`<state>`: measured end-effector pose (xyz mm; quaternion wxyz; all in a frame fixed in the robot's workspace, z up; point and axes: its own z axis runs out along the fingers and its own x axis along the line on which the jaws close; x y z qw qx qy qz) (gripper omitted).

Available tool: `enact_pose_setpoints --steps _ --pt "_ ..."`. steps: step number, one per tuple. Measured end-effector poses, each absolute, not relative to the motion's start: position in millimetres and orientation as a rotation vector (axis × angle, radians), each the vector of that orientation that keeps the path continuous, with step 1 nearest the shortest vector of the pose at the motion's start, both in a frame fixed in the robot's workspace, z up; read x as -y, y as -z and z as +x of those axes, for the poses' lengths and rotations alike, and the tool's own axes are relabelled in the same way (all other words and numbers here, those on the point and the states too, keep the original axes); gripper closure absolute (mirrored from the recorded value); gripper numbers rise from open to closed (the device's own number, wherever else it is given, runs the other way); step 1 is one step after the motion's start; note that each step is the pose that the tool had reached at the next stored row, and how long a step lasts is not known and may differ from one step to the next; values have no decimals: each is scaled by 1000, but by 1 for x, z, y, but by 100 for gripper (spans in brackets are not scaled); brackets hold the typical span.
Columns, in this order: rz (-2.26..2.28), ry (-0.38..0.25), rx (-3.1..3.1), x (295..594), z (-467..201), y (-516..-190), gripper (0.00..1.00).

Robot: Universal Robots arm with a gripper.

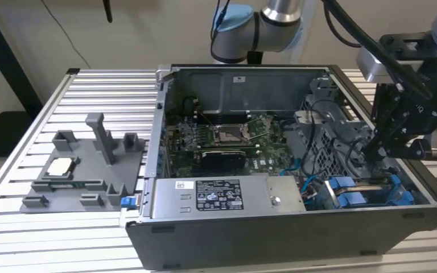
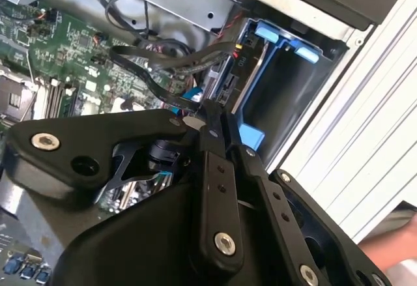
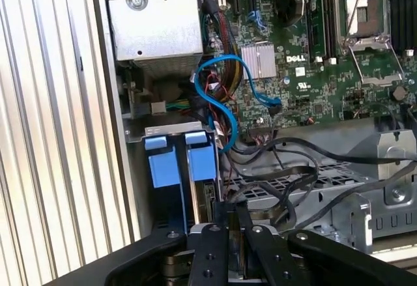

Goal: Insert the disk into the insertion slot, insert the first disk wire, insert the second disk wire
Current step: 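Insert the second disk wire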

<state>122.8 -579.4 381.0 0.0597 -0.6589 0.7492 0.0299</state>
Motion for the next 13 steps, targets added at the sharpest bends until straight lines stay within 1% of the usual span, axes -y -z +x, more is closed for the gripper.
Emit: enact_pose_setpoints --steps 6,13 --pt "-2010 -72 -2237 580 119 -379 84" --pt "-2012 -72 -2235 580 119 -379 84"
